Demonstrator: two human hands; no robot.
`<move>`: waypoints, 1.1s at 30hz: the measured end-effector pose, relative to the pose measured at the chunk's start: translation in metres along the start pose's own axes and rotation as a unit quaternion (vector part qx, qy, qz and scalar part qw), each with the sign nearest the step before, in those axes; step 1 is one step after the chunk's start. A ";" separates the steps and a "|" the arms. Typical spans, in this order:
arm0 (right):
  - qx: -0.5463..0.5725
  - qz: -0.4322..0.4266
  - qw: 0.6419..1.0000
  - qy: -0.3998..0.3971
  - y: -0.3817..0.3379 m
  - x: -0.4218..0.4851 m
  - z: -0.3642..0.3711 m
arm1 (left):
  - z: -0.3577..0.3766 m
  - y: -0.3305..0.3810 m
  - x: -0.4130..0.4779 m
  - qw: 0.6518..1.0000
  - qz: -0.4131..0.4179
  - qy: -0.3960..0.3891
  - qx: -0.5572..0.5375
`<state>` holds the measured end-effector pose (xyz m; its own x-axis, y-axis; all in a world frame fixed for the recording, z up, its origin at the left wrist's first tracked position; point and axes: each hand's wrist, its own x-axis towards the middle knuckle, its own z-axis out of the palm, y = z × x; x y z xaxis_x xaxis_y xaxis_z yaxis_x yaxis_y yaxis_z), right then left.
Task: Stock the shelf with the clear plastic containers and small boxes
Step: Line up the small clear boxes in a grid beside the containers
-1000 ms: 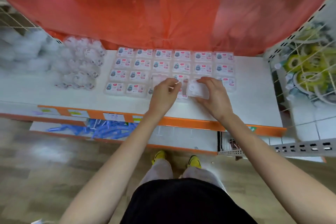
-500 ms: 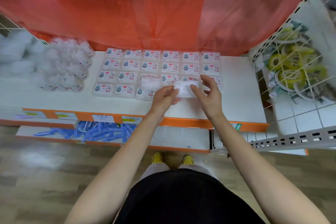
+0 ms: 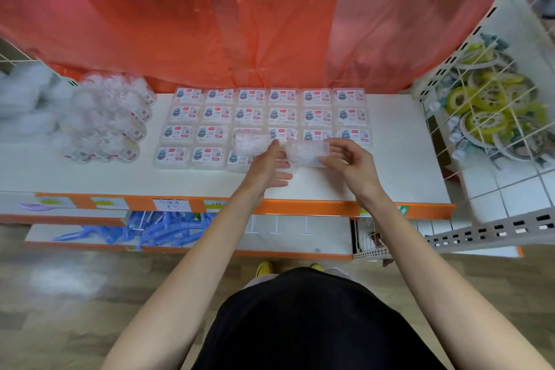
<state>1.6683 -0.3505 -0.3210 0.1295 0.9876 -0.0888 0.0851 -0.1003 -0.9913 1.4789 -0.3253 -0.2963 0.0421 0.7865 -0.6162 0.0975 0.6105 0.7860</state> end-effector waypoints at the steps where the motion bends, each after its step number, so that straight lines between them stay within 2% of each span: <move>1: -0.012 -0.021 1.000 -0.011 0.001 -0.001 -0.002 | 0.000 0.001 -0.001 1.000 -0.007 0.002 -0.010; 7: -0.010 -0.080 0.996 -0.029 0.002 -0.008 -0.004 | 0.003 0.005 -0.003 0.996 0.029 -0.007 -0.079; 11: -0.003 -0.071 0.997 -0.024 0.013 -0.007 -0.006 | 0.000 0.000 -0.006 0.986 0.055 -0.027 -0.154; 14: 0.045 -0.014 0.999 -0.007 0.012 -0.006 -0.003 | -0.001 -0.005 -0.007 0.987 0.089 -0.034 -0.131; 17: 0.125 0.090 0.988 0.022 0.002 -0.004 0.002 | -0.003 -0.008 -0.006 0.986 0.102 -0.046 -0.121; 20: 0.123 0.163 0.979 0.007 -0.006 0.002 0.006 | -0.004 -0.007 -0.005 0.987 0.111 -0.058 -0.097; 24: 0.086 0.167 0.982 -0.023 -0.010 0.006 0.014 | -0.003 -0.005 -0.002 0.989 0.117 -0.049 -0.077; 28: 0.141 0.190 0.972 0.012 -0.008 0.007 0.019 | -0.001 -0.002 -0.003 0.990 0.097 -0.027 -0.096; 33: 0.168 0.206 0.963 0.031 -0.003 0.005 0.022 | 0.003 -0.004 -0.005 0.994 0.065 -0.045 -0.074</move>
<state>1.6467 -0.3429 -0.3210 0.1428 0.8623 -0.4859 -0.3099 -0.4273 -0.8494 1.4811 -0.3320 -0.2971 0.1347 0.8518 -0.5062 -0.0615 0.5171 0.8537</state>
